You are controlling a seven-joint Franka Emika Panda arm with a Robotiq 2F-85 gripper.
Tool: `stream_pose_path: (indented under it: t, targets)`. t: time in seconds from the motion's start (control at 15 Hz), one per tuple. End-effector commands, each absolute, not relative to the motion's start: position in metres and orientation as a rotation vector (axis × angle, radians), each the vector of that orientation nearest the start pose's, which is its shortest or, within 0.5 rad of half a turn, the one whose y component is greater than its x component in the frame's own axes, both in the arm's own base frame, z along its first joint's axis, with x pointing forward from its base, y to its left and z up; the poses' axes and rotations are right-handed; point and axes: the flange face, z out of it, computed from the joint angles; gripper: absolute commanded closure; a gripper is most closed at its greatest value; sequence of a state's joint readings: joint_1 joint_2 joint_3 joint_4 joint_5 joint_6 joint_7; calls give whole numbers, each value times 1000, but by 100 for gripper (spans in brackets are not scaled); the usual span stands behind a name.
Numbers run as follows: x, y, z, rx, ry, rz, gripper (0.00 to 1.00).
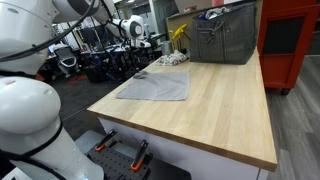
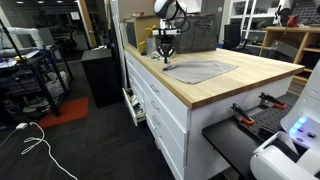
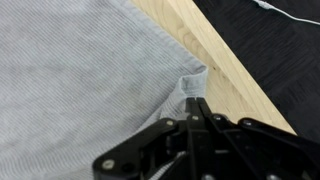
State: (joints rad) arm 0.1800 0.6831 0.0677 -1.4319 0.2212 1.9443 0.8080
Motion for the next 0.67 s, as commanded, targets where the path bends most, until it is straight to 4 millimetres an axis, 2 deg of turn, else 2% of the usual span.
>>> stream_pose_path:
  t: [0.0, 0.2, 0.47, 0.6]
  targets:
    - [651, 148, 278, -2762, 1029, 429, 99]
    - [630, 117, 267, -2732, 1061, 378, 99]
    - [602, 74, 266, -2754, 1057, 174, 99]
    - [581, 57, 264, -2755, 1056, 105, 99]
